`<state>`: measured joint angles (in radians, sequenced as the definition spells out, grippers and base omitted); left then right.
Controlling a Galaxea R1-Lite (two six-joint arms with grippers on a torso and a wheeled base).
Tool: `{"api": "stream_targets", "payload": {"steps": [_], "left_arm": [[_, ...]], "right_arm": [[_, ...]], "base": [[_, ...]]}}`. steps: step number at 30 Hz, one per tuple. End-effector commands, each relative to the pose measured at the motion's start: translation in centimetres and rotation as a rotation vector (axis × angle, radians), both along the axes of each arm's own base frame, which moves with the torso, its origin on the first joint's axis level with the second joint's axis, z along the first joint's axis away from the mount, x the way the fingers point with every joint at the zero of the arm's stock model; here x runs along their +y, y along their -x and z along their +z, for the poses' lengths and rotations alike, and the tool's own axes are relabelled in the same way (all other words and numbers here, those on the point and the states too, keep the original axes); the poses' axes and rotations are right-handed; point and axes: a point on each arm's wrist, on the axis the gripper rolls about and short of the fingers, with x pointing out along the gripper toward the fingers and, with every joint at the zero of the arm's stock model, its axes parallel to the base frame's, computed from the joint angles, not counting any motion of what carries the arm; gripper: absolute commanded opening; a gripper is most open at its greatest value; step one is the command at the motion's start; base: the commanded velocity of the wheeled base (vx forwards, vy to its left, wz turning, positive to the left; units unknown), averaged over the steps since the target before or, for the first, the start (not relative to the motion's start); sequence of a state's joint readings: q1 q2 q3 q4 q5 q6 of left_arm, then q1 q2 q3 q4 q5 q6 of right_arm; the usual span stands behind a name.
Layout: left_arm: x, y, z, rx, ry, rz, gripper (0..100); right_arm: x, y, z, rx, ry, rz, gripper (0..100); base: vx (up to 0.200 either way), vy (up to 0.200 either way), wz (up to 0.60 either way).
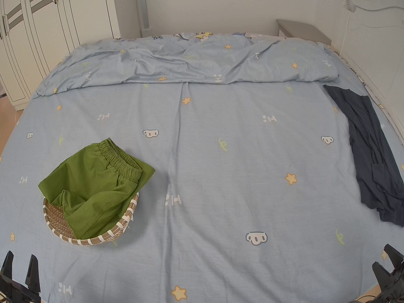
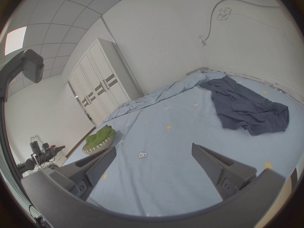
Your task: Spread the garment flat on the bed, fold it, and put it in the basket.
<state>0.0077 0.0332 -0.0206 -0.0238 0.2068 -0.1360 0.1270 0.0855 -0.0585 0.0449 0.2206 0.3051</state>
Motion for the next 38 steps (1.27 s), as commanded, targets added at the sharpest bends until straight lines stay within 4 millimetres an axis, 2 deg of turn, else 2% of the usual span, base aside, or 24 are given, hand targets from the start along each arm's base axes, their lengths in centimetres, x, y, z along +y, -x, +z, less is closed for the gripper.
{"api": "stream_targets", "payload": {"steps": [1,5,7,9,11,16,19,38], "left_arm": [[-0.2,0.0,-0.5,-0.001,-0.057,-0.091,100],[-0.5,0.0,-0.9,0.051,-0.202,-0.214,100],[-0.5,0.0,-0.9,0.049,-0.199,-0.223,100],[-0.5,0.0,-0.9,0.044,-0.17,-0.222,100],[-0.5,0.0,-0.9,0.042,-0.153,-0.222,100],[-0.5,0.0,-0.9,0.042,-0.152,-0.222,100],[-0.5,0.0,-0.9,0.041,-0.152,-0.222,100],[-0.5,0.0,-0.9,0.042,-0.152,-0.222,100]], "right_arm": [[-0.1,-0.1,0.0,-0.011,-0.016,-0.063,100],[-0.3,-0.5,-0.3,-0.084,0.066,-0.173,100],[-0.3,-0.5,-0.4,-0.094,0.116,-0.197,100],[0.0,-0.2,-0.6,-0.13,0.215,-0.311,100],[-0.1,0.0,-0.7,-0.159,0.277,-0.297,100],[-0.1,0.1,-0.8,-0.176,0.295,-0.283,100],[-0.2,0.1,-1.5,-0.102,0.308,-0.337,100],[-0.2,0.1,-1.2,-0.123,0.298,-0.35,100]], "base": [[0.0,0.0,0.0],[0.0,0.0,0.0],[0.0,0.0,0.0],[0.0,0.0,0.0],[0.0,0.0,0.0],[0.0,0.0,0.0],[0.0,0.0,0.0],[0.0,0.0,0.0]]}}
